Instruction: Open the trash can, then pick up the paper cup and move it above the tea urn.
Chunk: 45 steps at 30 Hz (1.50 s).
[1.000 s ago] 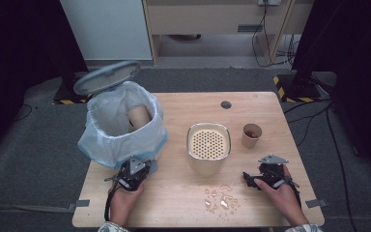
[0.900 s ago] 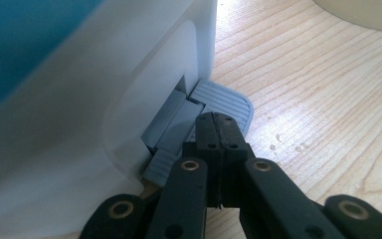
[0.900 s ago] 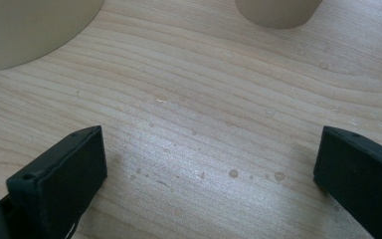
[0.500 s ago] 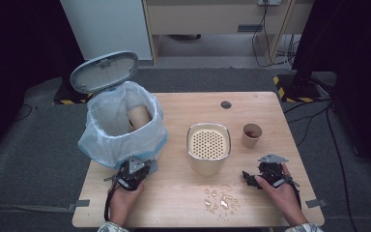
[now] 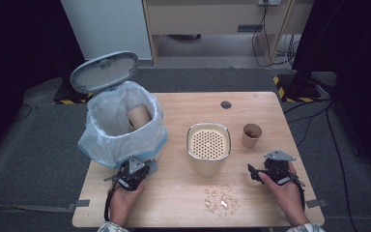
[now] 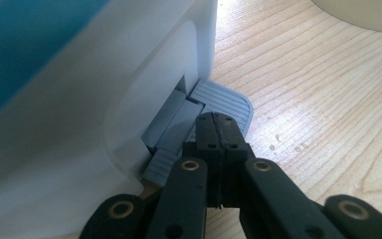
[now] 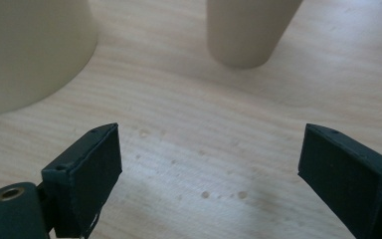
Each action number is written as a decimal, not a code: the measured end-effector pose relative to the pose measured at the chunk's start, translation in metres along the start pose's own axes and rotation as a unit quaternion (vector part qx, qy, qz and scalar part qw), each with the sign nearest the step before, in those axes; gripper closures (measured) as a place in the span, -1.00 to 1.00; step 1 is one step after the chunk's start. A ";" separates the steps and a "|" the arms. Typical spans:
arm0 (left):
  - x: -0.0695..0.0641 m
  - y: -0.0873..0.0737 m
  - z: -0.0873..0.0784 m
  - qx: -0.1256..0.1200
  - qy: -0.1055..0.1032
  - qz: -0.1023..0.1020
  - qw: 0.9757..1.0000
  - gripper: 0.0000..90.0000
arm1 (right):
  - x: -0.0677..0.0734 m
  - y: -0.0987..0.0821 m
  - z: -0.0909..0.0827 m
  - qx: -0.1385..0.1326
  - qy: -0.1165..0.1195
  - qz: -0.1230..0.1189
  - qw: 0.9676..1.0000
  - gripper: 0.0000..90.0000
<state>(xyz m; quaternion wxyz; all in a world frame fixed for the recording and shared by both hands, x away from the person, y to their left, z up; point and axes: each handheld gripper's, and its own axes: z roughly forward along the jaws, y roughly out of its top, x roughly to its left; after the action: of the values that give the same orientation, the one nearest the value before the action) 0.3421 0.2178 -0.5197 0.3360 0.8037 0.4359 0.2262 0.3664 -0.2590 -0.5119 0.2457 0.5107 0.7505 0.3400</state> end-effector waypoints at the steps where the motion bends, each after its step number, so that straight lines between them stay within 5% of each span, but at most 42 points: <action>1: 0.000 0.000 0.000 -0.001 0.000 -0.001 1.000 0.99 | 0.000 0.000 0.000 0.000 0.000 0.000 1.000 -0.75; 15: 0.000 0.000 0.000 -0.001 0.000 -0.001 1.000 0.99 | 0.000 0.024 -0.009 -0.009 -0.006 -0.004 1.000 -0.78; 27: 0.001 0.000 0.000 -0.001 -0.002 -0.001 1.000 0.99 | -0.004 0.052 -0.008 -0.028 0.003 0.016 0.999 -0.83; 45: 0.000 0.000 0.000 -0.002 -0.001 -0.002 1.000 0.99 | -0.014 0.054 0.039 -0.037 -0.017 0.043 0.998 -0.80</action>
<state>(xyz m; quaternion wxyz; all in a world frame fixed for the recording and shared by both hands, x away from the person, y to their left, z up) 0.3420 0.2182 -0.5201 0.3387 0.8023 0.4366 0.2258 0.4316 -0.2484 -0.4958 0.2626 0.5387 0.7107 0.3685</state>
